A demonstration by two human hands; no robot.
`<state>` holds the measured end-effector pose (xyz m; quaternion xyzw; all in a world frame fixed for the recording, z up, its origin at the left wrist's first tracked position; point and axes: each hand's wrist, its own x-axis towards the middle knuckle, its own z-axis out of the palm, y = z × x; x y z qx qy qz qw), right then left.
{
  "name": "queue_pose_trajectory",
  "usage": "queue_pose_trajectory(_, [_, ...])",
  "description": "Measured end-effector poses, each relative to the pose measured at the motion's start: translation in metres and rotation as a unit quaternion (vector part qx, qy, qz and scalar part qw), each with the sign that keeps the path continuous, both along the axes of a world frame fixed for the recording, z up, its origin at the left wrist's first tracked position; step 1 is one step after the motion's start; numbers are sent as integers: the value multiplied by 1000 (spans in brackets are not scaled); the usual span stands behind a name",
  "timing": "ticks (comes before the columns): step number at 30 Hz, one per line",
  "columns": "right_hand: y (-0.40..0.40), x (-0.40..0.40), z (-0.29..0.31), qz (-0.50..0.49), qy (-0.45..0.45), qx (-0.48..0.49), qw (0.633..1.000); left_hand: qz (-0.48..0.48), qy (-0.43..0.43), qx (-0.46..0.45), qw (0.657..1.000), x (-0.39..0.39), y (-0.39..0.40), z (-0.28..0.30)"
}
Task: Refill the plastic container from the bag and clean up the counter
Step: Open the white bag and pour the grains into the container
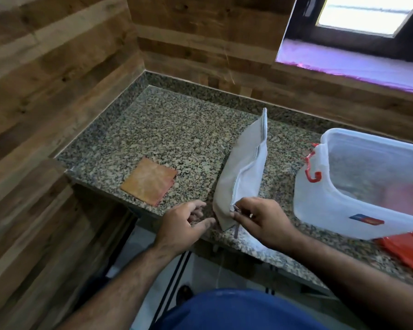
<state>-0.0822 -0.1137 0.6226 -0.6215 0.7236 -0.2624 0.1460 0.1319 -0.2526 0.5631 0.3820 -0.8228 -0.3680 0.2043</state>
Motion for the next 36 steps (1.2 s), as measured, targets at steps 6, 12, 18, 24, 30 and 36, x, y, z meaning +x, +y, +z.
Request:
queue_pose_trajectory(6, [-13, -21, 34, 42, -15, 62, 997, -144, 78, -175, 971, -37, -7, 2])
queue_pose_trajectory(12, [-30, -27, 50, 42, -25, 129, 990, -141, 113, -248, 952, -70, -2, 2])
queue_pose_trajectory(18, [-50, -59, 58, -23, 54, 144, 988, -196, 108, -227, 948, -71, -6, 10])
queue_pose_trajectory(24, [-99, -114, 75, -58, 174, 165, 969, -246, 78, -137, 956, -67, -20, 14])
queue_pose_trajectory(30, [-158, -183, 85, -181, 183, 164, 952, -266, 39, -48, 962, -65, -25, 11])
queue_pose_trajectory(36, [-188, -231, 84, -272, 62, 162, 946, -254, -26, 63, 965, -68, -26, 17])
